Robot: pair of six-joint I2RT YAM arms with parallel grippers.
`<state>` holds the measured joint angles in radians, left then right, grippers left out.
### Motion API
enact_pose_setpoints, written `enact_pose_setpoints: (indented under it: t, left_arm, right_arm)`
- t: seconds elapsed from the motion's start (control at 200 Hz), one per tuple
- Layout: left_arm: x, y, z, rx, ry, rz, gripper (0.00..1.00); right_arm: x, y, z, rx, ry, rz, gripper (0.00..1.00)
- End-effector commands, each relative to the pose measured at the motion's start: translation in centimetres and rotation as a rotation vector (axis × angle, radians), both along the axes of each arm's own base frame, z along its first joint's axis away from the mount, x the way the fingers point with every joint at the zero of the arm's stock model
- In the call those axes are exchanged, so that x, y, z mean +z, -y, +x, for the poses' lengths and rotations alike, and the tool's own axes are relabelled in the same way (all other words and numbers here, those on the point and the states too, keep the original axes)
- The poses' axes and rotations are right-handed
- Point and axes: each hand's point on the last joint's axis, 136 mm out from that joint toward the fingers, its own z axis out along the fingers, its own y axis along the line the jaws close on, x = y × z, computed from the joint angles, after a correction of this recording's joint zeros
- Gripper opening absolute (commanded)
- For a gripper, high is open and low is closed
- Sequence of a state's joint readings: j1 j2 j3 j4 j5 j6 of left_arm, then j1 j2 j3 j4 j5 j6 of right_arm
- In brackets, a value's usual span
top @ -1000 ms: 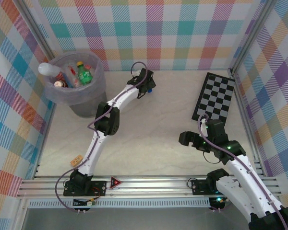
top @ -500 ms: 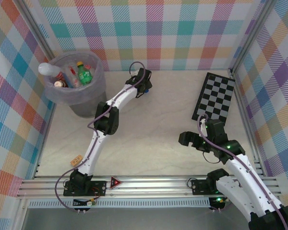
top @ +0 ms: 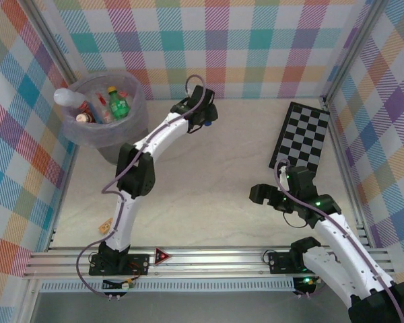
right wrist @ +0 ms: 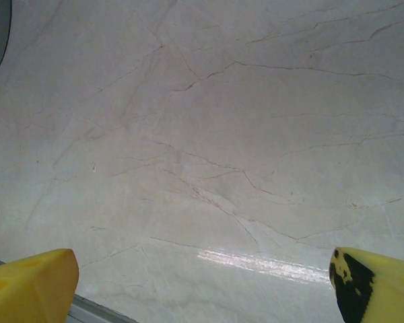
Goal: Put the plastic bottles in the bin
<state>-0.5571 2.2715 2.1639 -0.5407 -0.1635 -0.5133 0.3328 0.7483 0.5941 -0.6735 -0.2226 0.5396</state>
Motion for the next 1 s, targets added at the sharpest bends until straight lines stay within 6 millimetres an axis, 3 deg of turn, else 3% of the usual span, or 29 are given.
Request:
enact_pose_setpoints:
  t: [0.0, 0.13, 0.25, 0.47, 0.585, 0.695, 0.995]
  left_arm:
    - [9.1, 0.7, -4.4, -0.135, 0.075, -0.035, 0.47]
    - [14.4, -1.8, -8.0, -0.16, 0.099, -0.002, 0.45]
    - [18.1, -4.8, -10.9, -0.171, 0.099, -0.029, 0.44]
    - [22.0, -15.1, -11.6, -0.003, 0.097, -0.126, 0.44]
    - [22.3, -20.3, -10.7, 0.123, 0.107, -0.122, 0.44]
    - [21.4, -23.6, -9.1, 0.227, 0.099, -0.091, 0.42]
    - [16.9, -27.3, -4.6, 0.361, 0.014, 0.016, 0.44]
  right_arm:
    - [-0.2, -0.3, 0.1, 0.001, -0.002, 0.023, 0.96]
    - [-0.4, -0.4, 0.2, 0.002, -0.002, 0.027, 0.96]
    - [-0.6, -0.5, 0.3, 0.004, -0.002, 0.037, 0.96]
    - [-1.1, -0.7, 0.3, 0.01, -0.007, 0.039, 0.96]
    - [-1.2, -0.5, 0.2, 0.01, -0.007, 0.033, 0.96]
    - [-1.1, -0.5, 0.1, 0.008, -0.003, 0.033, 0.96]
    - [-0.9, 0.1, -0.6, -0.006, 0.002, 0.021, 0.96]
